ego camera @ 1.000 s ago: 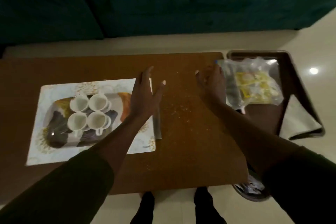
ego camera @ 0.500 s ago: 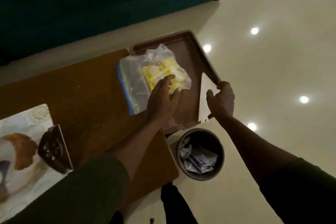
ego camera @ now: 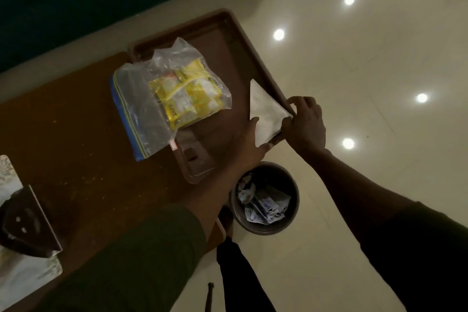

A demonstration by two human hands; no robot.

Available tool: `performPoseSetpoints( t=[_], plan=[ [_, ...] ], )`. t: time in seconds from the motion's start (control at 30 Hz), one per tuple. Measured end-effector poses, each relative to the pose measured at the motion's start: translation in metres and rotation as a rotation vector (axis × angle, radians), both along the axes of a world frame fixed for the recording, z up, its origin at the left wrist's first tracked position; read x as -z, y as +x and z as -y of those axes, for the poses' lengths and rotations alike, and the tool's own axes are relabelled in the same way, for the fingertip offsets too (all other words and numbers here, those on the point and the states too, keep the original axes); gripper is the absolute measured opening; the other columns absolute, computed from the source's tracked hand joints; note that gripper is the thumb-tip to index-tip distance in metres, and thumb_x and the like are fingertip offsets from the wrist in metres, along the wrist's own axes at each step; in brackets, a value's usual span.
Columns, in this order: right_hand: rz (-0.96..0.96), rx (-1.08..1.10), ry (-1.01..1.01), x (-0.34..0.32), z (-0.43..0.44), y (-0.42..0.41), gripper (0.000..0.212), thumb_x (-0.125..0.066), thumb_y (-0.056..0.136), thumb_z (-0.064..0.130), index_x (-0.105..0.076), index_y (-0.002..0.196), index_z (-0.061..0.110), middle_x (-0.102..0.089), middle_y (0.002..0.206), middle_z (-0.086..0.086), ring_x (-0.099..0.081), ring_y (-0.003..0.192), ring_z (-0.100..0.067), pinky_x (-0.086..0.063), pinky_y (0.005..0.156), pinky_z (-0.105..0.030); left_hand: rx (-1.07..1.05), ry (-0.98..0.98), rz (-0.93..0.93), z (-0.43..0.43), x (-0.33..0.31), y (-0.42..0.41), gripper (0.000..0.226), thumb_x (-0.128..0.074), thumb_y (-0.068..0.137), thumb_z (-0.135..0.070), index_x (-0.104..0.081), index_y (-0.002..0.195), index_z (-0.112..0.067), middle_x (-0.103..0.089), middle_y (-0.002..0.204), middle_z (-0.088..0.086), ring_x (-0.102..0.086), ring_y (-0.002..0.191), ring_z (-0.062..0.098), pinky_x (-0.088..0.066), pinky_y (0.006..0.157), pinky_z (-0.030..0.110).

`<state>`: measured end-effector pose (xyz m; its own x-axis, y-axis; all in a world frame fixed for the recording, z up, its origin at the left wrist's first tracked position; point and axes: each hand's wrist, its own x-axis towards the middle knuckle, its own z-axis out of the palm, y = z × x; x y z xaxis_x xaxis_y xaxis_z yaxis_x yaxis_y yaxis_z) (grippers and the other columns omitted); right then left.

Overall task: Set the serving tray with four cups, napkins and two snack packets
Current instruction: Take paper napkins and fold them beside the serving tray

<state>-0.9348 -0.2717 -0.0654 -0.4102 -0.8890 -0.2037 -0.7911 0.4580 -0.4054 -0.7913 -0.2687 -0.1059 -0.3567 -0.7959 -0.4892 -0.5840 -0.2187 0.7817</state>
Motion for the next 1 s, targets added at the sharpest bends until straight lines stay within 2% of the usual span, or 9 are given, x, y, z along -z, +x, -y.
performPoseSetpoints(
  t=[0.13,0.27,0.57,0.67,0.77,0.83,0.9,0.93,1.0],
  plan=[
    [0.087,0.174,0.001,0.004,-0.006,-0.010,0.037,-0.054,0.087,0.008,-0.055,0.123,0.015,-0.047,0.134,-0.006,-0.046,0.124,-0.025,-0.041,0.083,-0.030,-0.014,-0.161,0.092,-0.004,-0.004,-0.018,0.070,-0.067,0.088,-0.023,-0.029,0.147,-0.014,-0.037,0.150,0.010,-0.037,0.138,0.026,-0.040,0.105,0.036],
    [0.101,0.204,0.027,0.007,-0.013,-0.013,0.022,-0.056,0.088,0.015,-0.060,0.109,0.016,-0.050,0.127,-0.004,-0.051,0.115,-0.022,-0.047,0.082,-0.034,0.048,-0.182,0.131,-0.002,-0.004,-0.027,0.071,-0.064,0.086,-0.007,-0.029,0.147,-0.015,-0.033,0.152,0.008,-0.036,0.138,0.025,-0.040,0.101,0.031],
    [0.009,0.165,0.003,0.012,-0.026,0.006,0.021,-0.059,0.085,0.031,-0.066,0.095,0.013,-0.050,0.109,-0.001,-0.054,0.091,-0.018,-0.043,0.064,-0.029,0.095,-0.304,0.216,-0.006,0.013,-0.028,0.071,-0.070,0.079,-0.004,-0.036,0.141,-0.010,-0.041,0.142,0.013,-0.047,0.125,0.029,-0.048,0.095,0.036],
    [-0.013,0.139,0.018,0.012,-0.024,0.007,0.023,-0.057,0.087,0.030,-0.067,0.097,0.013,-0.050,0.109,-0.003,-0.053,0.092,-0.017,-0.043,0.063,-0.029,0.052,-0.374,0.278,-0.005,0.012,-0.028,0.052,-0.070,0.079,-0.008,-0.046,0.126,-0.009,-0.051,0.126,0.014,-0.056,0.108,0.029,-0.050,0.076,0.035],
    [0.036,0.165,-0.036,0.011,-0.025,0.007,0.019,-0.055,0.088,0.023,-0.064,0.099,0.011,-0.051,0.113,-0.004,-0.052,0.090,-0.016,-0.040,0.065,-0.029,-0.014,-0.403,0.283,-0.003,0.006,-0.026,0.029,-0.062,0.083,-0.008,-0.053,0.111,-0.007,-0.057,0.113,0.013,-0.058,0.096,0.029,-0.039,0.064,0.031],
    [0.080,0.193,-0.099,0.010,-0.025,0.007,0.016,-0.053,0.089,0.017,-0.064,0.100,0.011,-0.054,0.112,-0.005,-0.049,0.086,-0.013,-0.040,0.067,-0.027,-0.099,-0.367,0.261,0.000,0.004,-0.024,0.020,-0.056,0.089,-0.009,-0.055,0.108,-0.006,-0.061,0.108,0.014,-0.059,0.096,0.029,-0.036,0.066,0.030],
    [0.136,0.239,-0.156,0.008,-0.024,0.009,0.015,-0.053,0.091,0.017,-0.063,0.101,0.011,-0.057,0.107,-0.005,-0.053,0.085,-0.015,-0.045,0.069,-0.027,-0.203,-0.329,0.236,0.002,0.003,-0.020,0.025,-0.054,0.092,-0.013,-0.056,0.116,-0.004,-0.063,0.112,0.017,-0.059,0.104,0.031,-0.038,0.073,0.029],
    [0.164,0.262,-0.177,0.006,-0.022,0.012,0.015,-0.054,0.092,0.021,-0.062,0.101,0.011,-0.059,0.101,-0.004,-0.057,0.085,-0.017,-0.048,0.070,-0.030,-0.246,-0.327,0.228,0.003,0.001,-0.017,0.028,-0.054,0.093,-0.014,-0.055,0.119,-0.002,-0.062,0.116,0.019,-0.058,0.108,0.032,-0.039,0.078,0.029],
    [0.248,0.311,-0.187,0.001,-0.016,0.022,0.028,-0.057,0.091,0.037,-0.060,0.108,0.014,-0.061,0.089,0.002,-0.061,0.083,-0.016,-0.053,0.072,-0.032,-0.262,-0.351,0.199,0.003,-0.003,-0.010,0.027,-0.053,0.094,-0.012,-0.054,0.119,-0.002,-0.061,0.116,0.019,-0.057,0.108,0.031,-0.032,0.078,0.022]
  ],
)
